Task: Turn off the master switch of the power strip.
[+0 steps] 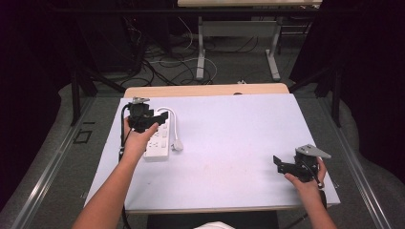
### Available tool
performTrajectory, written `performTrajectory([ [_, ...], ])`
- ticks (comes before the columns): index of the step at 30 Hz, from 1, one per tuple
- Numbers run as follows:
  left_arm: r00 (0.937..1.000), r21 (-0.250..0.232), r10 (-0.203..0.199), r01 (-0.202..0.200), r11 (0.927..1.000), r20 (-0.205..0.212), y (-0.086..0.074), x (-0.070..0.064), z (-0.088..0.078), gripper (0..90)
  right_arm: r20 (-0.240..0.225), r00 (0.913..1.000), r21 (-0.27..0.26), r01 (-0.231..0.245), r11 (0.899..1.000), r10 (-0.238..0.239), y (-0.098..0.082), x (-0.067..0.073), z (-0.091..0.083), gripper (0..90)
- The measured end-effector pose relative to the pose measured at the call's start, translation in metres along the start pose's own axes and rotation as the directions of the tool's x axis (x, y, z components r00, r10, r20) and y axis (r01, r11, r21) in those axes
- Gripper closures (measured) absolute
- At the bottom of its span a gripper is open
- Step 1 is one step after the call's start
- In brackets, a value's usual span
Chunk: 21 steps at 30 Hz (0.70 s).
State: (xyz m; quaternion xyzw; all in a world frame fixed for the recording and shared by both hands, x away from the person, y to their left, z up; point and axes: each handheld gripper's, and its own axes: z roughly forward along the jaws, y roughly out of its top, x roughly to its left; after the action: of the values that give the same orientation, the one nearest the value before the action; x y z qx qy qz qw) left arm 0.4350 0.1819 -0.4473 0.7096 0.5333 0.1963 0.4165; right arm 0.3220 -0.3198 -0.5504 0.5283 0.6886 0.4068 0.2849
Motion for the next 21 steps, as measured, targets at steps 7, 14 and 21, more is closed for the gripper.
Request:
performTrajectory([
  [7, 0.9999, 0.021, -0.004, 0.005, 0.9998, -0.015, 0.008, 0.000, 0.010, 37.8, -0.003, 1.0000, -0.002, -0.006, 1.000, 0.006, -0.001, 0.001, 0.001, 5.4],
  [14, 0.9993, 0.041, -0.007, 0.008, 0.9991, -0.038, 0.017, -0.001, 0.020, 41.1, -0.009, 1.0000, 0.012, 0.002, 1.000, -0.002, 0.000, 0.000, 0.001, 5.3],
  [21, 0.9985, 0.057, 0.003, 0.000, 0.9983, -0.055, 0.028, -0.003, 0.026, 45.2, -0.014, 0.9999, 0.012, -0.004, 1.000, 0.004, -0.001, 0.000, 0.001, 5.4],
])
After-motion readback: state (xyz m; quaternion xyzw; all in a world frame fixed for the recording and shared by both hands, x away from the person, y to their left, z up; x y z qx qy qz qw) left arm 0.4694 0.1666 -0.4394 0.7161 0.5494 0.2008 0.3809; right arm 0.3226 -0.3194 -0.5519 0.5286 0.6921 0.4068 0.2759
